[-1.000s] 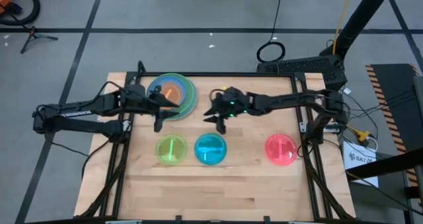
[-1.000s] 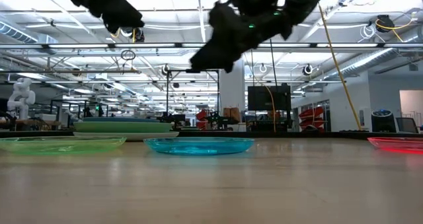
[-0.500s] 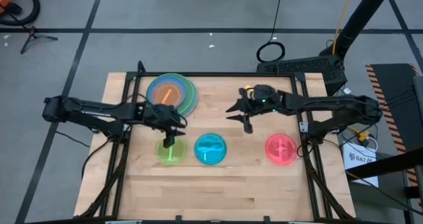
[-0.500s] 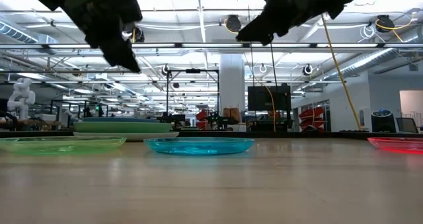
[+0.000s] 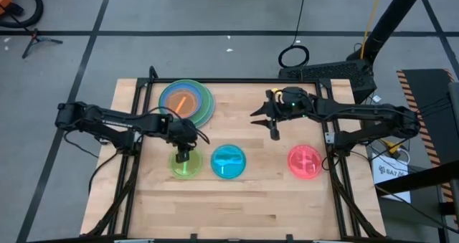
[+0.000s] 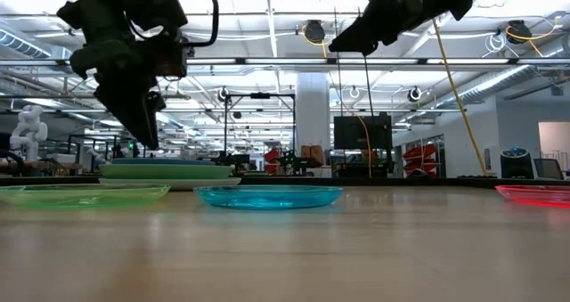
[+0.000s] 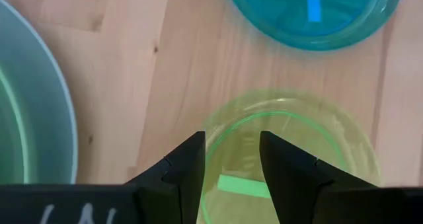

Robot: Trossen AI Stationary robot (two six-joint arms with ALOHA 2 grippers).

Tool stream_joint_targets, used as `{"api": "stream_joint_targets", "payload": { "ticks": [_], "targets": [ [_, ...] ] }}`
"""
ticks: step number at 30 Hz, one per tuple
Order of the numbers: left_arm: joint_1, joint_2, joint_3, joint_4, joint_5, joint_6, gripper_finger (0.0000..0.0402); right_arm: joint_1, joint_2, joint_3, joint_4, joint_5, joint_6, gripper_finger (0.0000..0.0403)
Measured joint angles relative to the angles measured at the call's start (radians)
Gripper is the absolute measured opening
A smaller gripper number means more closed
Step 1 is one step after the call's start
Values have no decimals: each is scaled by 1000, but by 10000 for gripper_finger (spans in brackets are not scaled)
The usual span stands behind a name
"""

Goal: Stack plastic plates
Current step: Stack the light green plate on top of the orange plate

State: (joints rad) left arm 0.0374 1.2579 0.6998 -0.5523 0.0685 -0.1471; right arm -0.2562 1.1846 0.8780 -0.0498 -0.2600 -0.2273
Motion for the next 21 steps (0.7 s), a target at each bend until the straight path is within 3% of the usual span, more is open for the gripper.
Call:
{"api": "stream_joint_targets", "payload": {
  "ticks": [4,12,21],
  "targets": [
    [2,0,0,-49,0,23,157,0,7,0,-3,-2,-1,121],
    [2,15,2,-81,-30,51,228,0,6,0,10,-3,-1,121],
    [2,133,2,-87,-36,112,234,0,6,0,9,-3,-1,121]
  ]
}}
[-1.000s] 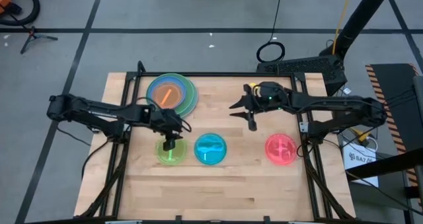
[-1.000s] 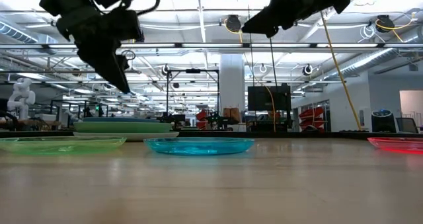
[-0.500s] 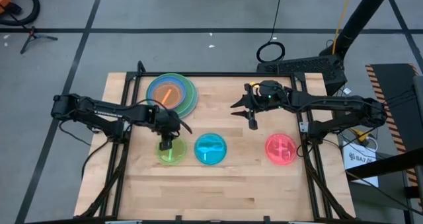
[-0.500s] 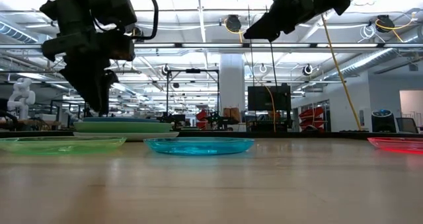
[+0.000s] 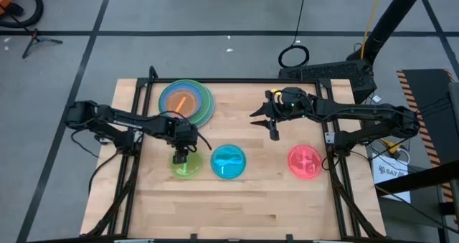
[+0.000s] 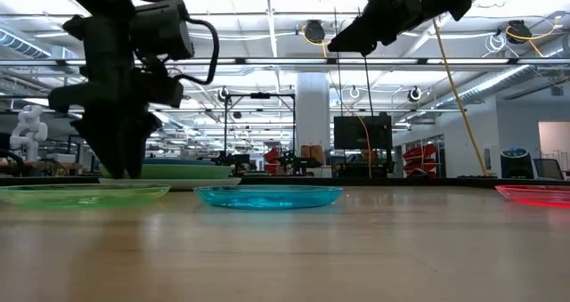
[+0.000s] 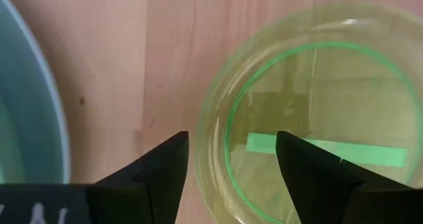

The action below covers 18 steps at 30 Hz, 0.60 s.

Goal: Stack plastic plates
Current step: Stack the light green plate on top of the orange plate

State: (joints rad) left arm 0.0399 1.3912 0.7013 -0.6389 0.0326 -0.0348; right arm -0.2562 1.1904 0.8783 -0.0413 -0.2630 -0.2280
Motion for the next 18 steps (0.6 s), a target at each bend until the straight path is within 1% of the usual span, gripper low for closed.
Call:
{"api": "stream_joint_targets", "payload": {
  "ticks": [9,18],
  "targets": [
    [0,65,0,21,0,14,234,0,3,0,6,0,-1,121],
    [0,77,0,28,1,23,234,0,3,1,7,0,6,121]
  ]
}}
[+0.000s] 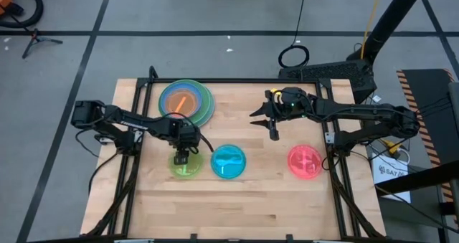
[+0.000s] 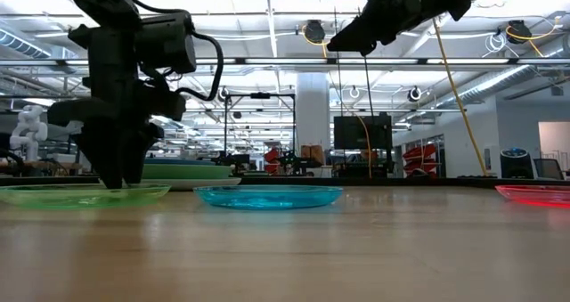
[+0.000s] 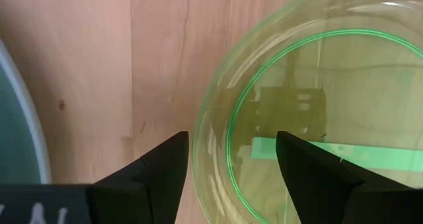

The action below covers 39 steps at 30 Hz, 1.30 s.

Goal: Stack plastic plates
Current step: Stack the light green plate on top of the orange plate

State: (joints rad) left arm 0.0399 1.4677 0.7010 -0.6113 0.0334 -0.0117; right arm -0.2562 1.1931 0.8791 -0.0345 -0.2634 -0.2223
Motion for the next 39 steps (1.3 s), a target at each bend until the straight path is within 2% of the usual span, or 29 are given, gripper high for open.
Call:
{"api": "stream_joint_targets", "payload": {
  "ticks": [20,39],
  "targets": [
    [-18,0,0,-9,19,-2,227,0,0,0,-1,0,0,121],
    [-29,-1,0,-46,20,-37,26,0,0,0,-1,0,0,121]
  ]
}}
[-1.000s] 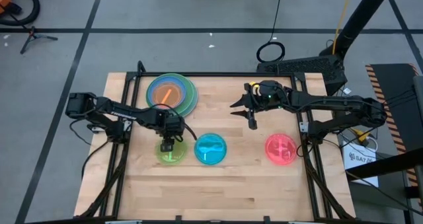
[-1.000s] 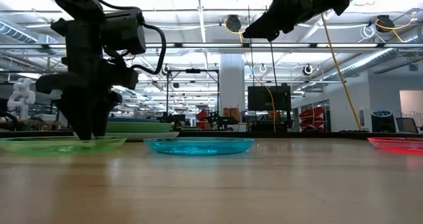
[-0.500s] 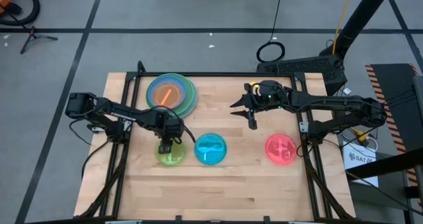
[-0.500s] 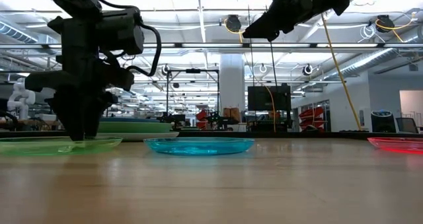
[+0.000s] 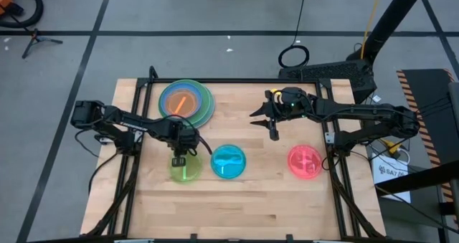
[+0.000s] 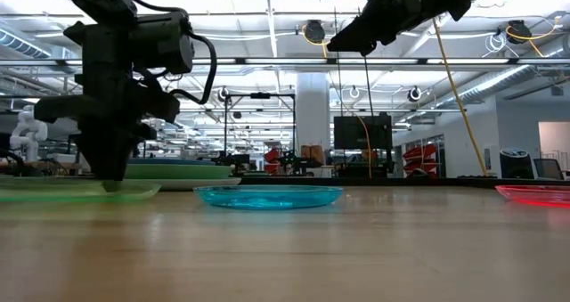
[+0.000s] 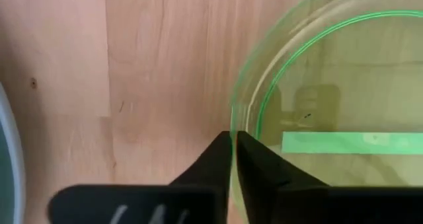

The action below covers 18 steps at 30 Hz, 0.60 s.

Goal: Stack plastic plates
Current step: Stack the light green plate on top of the orange plate

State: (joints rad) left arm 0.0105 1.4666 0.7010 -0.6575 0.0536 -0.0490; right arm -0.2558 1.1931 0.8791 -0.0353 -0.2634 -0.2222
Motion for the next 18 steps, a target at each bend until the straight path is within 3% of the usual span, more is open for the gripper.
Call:
{"api": "stream_joint_targets", "payload": {
  "ticks": [3,18],
  "targets": [
    [0,-1,0,-4,0,-15,7,0,0,0,0,0,0,121],
    [0,-3,111,-156,-1,-14,7,0,0,0,0,0,1,121]
  ]
}}
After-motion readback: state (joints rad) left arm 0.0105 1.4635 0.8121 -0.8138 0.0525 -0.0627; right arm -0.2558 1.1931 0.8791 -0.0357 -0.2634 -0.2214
